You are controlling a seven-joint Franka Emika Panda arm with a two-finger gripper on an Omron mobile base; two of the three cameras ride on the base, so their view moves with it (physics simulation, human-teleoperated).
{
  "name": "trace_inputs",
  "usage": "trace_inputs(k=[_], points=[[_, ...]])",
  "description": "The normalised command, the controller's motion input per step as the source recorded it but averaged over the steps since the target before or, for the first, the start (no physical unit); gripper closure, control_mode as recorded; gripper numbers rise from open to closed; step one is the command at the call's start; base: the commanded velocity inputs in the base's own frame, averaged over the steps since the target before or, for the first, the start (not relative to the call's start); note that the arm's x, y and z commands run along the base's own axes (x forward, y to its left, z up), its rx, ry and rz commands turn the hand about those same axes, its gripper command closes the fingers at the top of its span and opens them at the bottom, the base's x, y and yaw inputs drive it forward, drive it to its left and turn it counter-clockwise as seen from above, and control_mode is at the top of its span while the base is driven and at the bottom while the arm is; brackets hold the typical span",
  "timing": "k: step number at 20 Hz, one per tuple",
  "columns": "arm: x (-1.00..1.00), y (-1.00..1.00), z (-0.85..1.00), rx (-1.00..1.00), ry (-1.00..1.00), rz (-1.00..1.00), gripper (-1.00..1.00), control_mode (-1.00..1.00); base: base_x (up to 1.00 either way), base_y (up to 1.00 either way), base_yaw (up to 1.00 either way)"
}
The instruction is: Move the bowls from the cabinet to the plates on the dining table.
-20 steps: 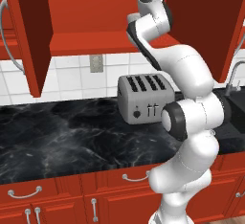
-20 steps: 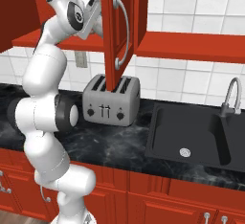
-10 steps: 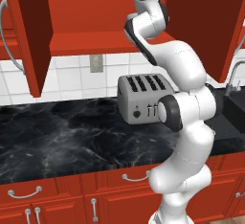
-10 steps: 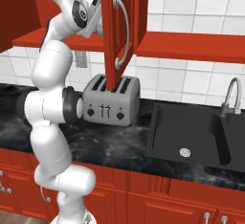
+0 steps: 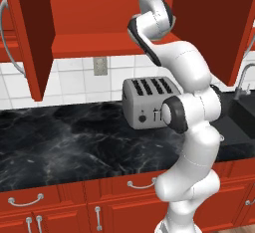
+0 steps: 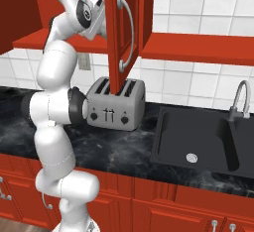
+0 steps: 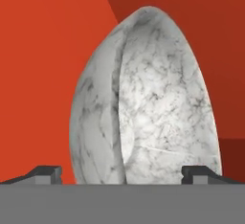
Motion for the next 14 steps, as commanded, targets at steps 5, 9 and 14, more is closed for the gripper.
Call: trace_inputs(k=[5, 9, 14], points=[[0.00, 0.00, -0.63, 0.00, 0.02, 0.05, -1.00, -1.00, 0.00, 0.00, 0.00], [0.00, 0.00, -0.69, 0.00, 0.01, 0.06, -1.00, -1.00, 0.00, 0.00, 0.00], [0.00, 0.00, -0.47, 0.00, 0.00, 0.05, -1.00, -1.00, 0.00, 0.00, 0.00]])
